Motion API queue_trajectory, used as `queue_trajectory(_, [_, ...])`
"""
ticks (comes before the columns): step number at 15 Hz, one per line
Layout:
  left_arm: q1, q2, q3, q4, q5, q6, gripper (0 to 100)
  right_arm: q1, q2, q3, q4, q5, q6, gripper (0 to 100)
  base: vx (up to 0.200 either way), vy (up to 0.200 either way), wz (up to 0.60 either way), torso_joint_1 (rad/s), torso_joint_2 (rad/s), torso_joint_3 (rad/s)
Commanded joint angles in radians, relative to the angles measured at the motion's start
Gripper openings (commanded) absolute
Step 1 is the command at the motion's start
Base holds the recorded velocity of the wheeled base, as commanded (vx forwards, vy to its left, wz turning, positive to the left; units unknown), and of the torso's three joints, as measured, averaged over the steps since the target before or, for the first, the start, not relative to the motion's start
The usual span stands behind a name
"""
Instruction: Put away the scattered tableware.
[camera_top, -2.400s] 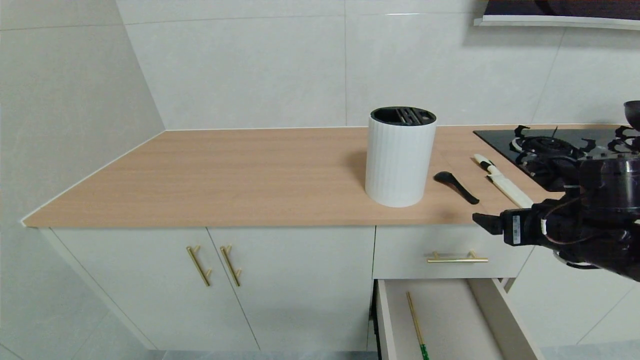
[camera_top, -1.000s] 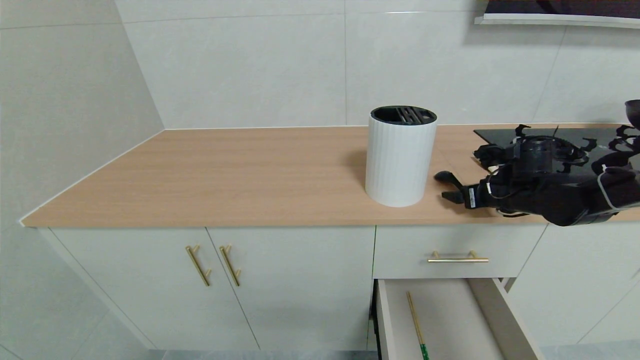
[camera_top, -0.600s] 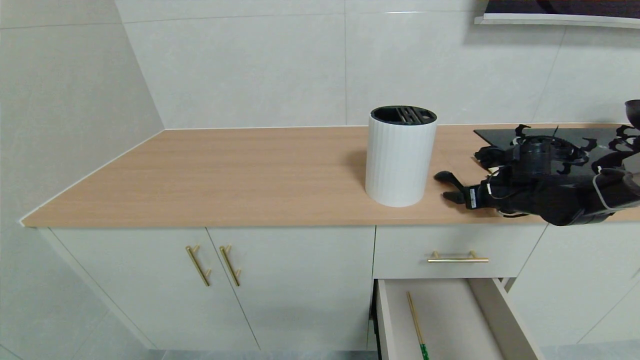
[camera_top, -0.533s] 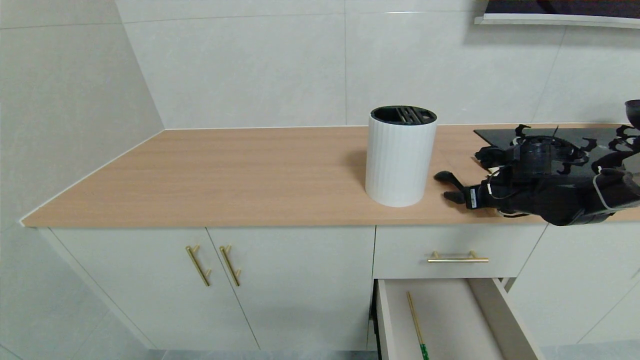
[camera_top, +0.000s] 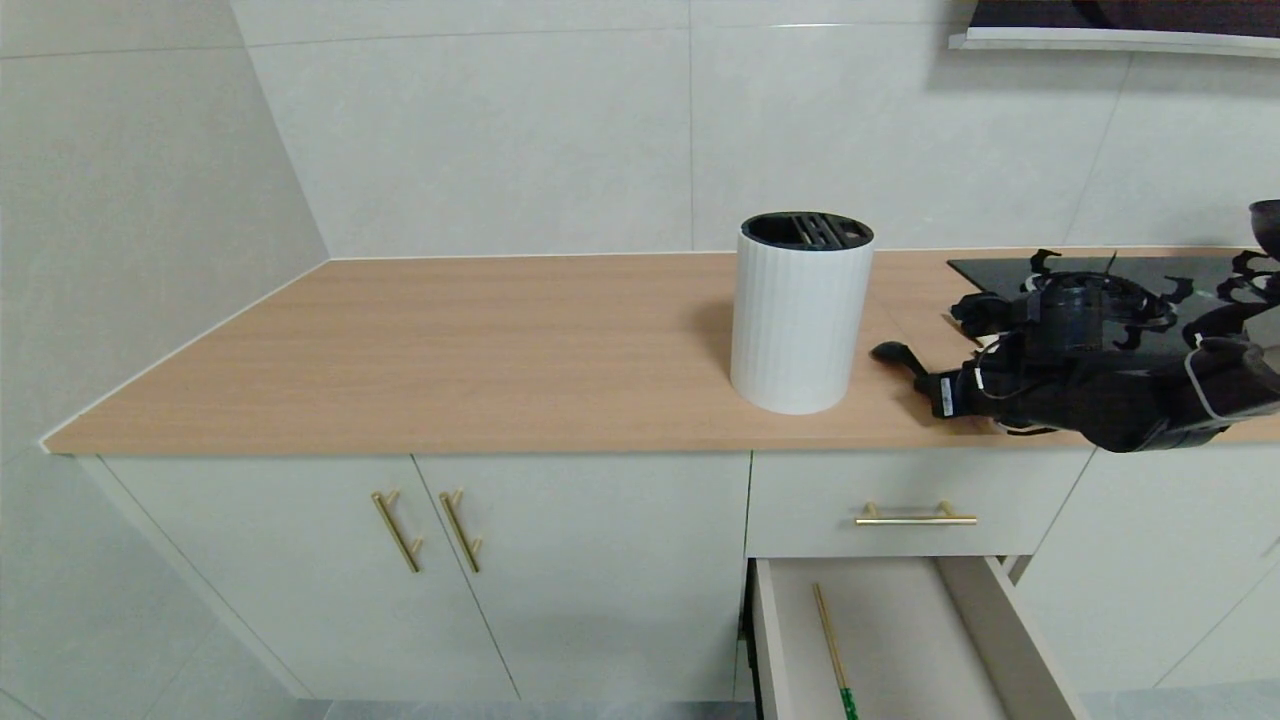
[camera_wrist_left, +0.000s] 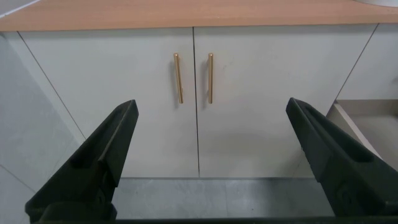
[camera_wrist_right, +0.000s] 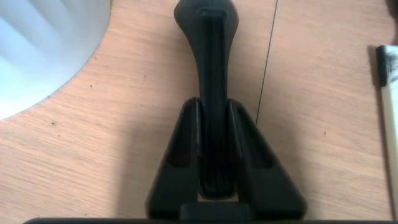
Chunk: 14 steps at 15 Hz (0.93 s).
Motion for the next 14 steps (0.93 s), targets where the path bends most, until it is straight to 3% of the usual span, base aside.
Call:
queue_trajectory(1, [0.000,0.001,0.000,0.000,0.000,0.000,100,0.002,-0.007,0.003,0.003,0.001,0.001,0,0.000,0.000,0.00,0.000,0.00,0.000])
queue_trajectory(4, [0.000,0.001,0.000,0.000,0.000,0.000,100,0.008,-0.062,0.027,0.025,-0.019,0.012,0,0.000,0.000,0.00,0.000,0.00,0.000])
queue_trajectory(7, [0.000,0.001,0.000,0.000,0.000,0.000,100,0.014,-0.214,0.110,0.168,-0.068,0.108,0,0.000,0.000,0.00,0.000,0.00,0.000])
queue_trajectory(9, [0.000,0.001,0.000,0.000,0.000,0.000,100,0.017,-0.372,0.222,0.267,-0.070,0.139,0,0.000,0.000,0.00,0.000,0.00,0.000])
queue_trajectory(14, [0.000,0.001,0.000,0.000,0.000,0.000,100,0.108,-0.671,0.485,0.327,-0.131,0.219,0,0.000,0.000,0.00,0.000,0.00,0.000])
